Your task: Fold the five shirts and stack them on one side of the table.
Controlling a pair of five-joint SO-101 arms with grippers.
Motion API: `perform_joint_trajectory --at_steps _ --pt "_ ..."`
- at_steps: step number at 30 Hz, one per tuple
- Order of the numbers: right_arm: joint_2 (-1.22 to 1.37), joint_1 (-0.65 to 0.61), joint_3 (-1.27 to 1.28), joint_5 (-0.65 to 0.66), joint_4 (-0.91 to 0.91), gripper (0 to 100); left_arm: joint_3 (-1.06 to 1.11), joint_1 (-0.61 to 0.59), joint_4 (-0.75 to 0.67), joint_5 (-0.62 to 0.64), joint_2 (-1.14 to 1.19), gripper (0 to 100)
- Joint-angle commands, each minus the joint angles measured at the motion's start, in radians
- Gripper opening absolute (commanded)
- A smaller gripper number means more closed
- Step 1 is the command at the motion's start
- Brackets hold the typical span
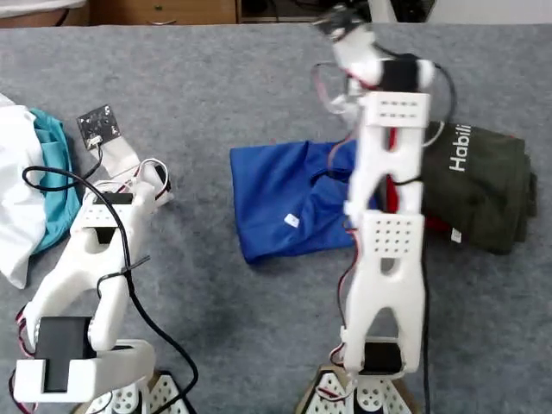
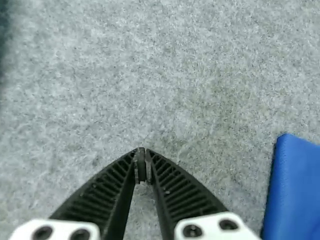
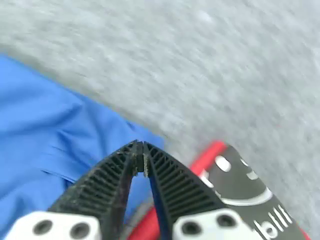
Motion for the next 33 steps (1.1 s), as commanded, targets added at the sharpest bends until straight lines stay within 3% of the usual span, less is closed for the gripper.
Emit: perform_joint_trajectory --at_steps 1,7,15,25,33 --pt "-0.084 -0.099 0.107 -0.021 0.025 0.2 -0.008 0.014 -0.018 -0.009 -0.042 2" --pt "-0.269 -0.225 0.516 -0.018 0.021 0.2 -0.009 0.012 -0.018 -0.009 -0.042 2" --pt "-0.285 -0.208 0.711 0.038 -0.012 0.2 -0.008 0.014 -0.018 -0.009 -0.042 2" --pt "-0.154 -0.021 0.677 0.038 -0.161 0.2 -0.008 0.014 -0.018 -0.009 -0.042 2" --pt "-0.039 0.093 0.386 0.037 -0.404 0.2 -0.008 0.015 -0.018 -0.009 -0.042 2"
